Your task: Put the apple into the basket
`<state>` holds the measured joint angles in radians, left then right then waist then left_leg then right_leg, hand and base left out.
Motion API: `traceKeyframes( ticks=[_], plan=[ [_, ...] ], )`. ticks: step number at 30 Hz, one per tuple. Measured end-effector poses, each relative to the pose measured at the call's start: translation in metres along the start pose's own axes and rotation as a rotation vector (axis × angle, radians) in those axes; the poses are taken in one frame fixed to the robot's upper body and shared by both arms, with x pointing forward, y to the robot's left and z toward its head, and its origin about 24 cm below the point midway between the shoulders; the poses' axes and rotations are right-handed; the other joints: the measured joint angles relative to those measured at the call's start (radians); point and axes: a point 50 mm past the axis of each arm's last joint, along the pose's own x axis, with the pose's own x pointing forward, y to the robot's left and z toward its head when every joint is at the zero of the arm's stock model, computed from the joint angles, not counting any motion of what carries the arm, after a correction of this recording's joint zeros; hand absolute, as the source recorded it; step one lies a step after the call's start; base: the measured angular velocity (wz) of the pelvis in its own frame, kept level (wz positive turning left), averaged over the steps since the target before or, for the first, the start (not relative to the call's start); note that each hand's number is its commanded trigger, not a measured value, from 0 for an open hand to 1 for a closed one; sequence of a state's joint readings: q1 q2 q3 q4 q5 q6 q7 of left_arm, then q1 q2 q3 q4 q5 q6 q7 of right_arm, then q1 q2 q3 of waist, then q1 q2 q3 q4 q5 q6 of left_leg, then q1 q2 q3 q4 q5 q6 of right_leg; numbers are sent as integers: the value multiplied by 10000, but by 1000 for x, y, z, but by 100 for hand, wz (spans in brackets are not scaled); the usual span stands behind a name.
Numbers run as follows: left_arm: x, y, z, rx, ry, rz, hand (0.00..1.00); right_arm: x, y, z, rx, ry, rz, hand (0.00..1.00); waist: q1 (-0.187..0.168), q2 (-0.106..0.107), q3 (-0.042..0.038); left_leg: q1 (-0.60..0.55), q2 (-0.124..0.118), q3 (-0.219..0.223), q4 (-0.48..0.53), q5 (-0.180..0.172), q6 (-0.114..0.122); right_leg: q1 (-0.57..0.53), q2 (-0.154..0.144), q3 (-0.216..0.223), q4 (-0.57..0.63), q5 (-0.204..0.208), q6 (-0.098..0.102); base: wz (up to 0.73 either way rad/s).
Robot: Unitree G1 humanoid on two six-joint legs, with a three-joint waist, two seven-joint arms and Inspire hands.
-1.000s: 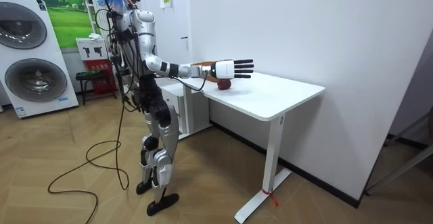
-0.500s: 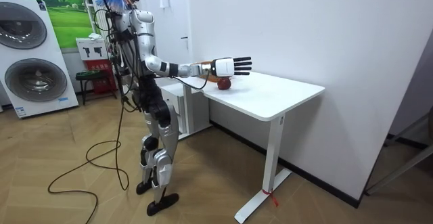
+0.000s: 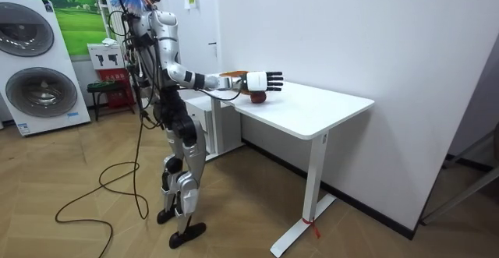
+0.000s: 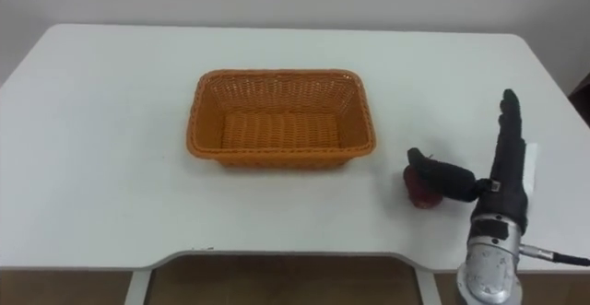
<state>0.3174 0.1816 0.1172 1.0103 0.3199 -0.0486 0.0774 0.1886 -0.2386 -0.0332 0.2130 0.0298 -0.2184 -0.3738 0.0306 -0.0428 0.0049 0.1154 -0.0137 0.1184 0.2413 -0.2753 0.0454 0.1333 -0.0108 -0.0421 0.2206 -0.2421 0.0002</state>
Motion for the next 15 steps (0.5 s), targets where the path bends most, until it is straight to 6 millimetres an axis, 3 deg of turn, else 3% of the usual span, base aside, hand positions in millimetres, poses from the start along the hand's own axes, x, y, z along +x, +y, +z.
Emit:
traceKeyframes(
  ticks=[4, 13, 14, 15],
  plan=[
    [1, -2, 0, 137, 67, -130, 0, -5, 7, -16, -283, 726, 649, 0, 8, -42, -7, -8, 1, -61, -7, 0, 0, 1, -7, -28, 5, 0, 0, 2],
    [1, -5, -4, 207, 343, -423, 0, -12, 12, -28, -588, 1295, 1244, 1, 41, 3, 3, -21, -4, -163, 52, -1, -1, 41, -11, -167, -11, 0, 0, 4],
    [1, -5, -5, 226, 395, -454, 0, -13, 12, -29, -809, 1263, 1309, 100, 30, -7, -9, -23, -5, -167, 118, -1, -1, 41, -13, -170, -10, 0, 0, 0],
    [1, -5, -5, 230, 407, -460, 0, -13, 12, -30, -885, 1251, 1339, 100, 29, -2, -9, -29, -5, -167, 142, -1, -1, 42, -14, -170, -9, 0, 0, 0]
  ],
)
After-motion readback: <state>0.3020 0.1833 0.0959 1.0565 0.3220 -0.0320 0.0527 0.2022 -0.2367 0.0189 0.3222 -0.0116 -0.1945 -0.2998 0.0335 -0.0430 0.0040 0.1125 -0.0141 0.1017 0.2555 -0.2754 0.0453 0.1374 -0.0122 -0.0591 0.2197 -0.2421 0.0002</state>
